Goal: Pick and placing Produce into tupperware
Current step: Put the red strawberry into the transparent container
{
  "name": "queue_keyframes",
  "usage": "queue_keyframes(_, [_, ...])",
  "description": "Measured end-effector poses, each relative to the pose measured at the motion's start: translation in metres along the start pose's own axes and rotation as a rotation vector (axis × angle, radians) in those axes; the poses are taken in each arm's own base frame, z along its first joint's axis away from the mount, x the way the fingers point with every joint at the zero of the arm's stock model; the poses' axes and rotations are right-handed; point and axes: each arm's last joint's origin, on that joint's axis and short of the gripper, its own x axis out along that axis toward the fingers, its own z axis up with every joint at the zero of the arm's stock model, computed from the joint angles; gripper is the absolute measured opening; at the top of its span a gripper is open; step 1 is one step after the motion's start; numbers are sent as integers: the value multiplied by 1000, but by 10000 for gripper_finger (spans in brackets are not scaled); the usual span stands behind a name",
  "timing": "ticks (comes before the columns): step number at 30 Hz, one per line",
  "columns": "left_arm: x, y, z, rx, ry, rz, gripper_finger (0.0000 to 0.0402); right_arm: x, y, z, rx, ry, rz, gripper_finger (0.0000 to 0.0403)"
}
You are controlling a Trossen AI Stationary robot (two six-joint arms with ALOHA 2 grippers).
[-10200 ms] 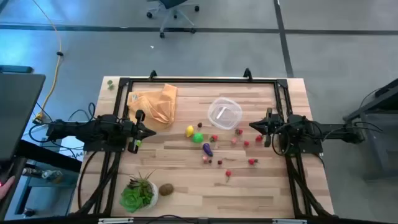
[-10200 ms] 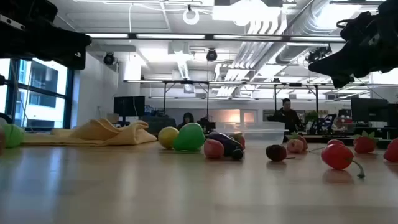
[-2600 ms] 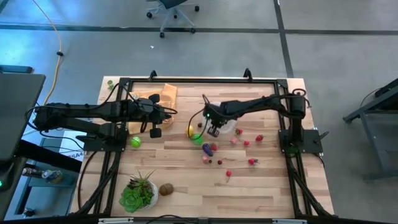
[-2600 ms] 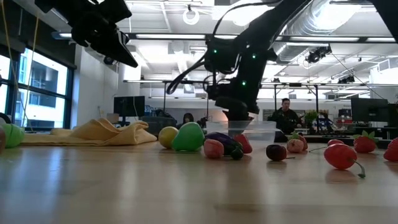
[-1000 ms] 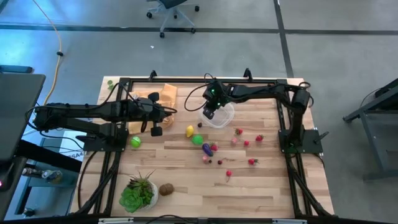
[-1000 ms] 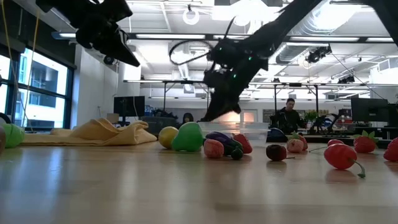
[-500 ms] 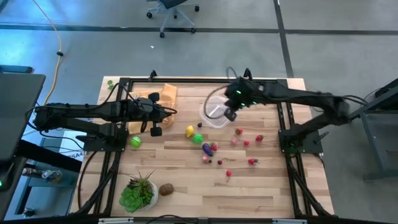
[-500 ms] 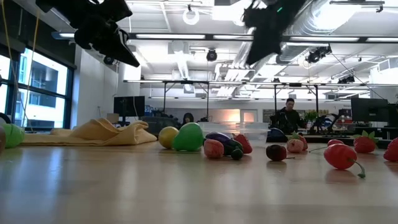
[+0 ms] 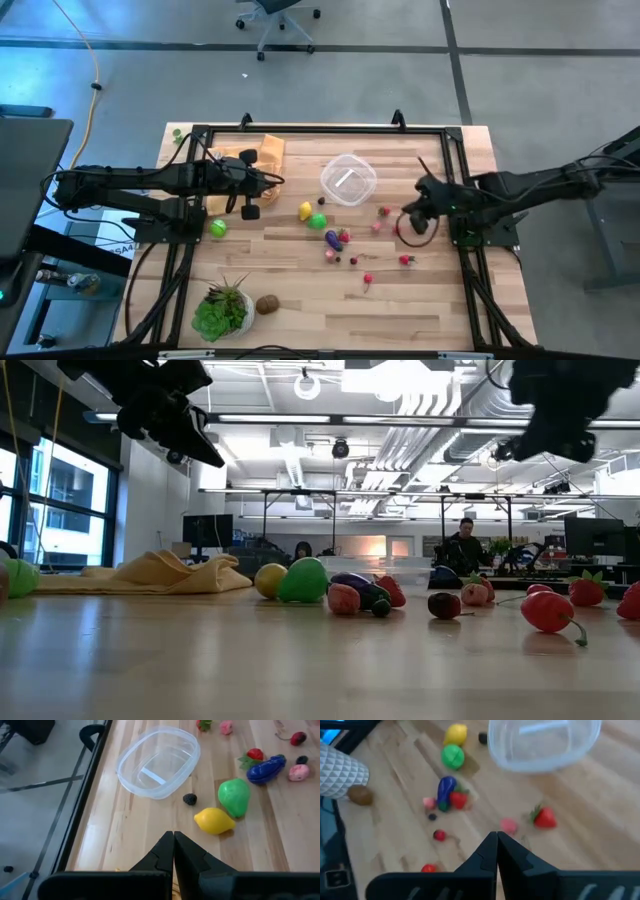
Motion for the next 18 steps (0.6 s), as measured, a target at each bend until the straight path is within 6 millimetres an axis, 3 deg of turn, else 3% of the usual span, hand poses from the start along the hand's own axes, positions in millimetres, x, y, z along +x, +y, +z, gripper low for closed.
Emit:
queue_keyframes(9, [-3, -3, 2, 49, -54, -109, 3, -20, -14, -14, -20, -100, -81, 0])
queue_keyframes(18, [-32, 3, 4, 100, -190, -86, 3, -36, -8, -5, -137, -133, -21, 0])
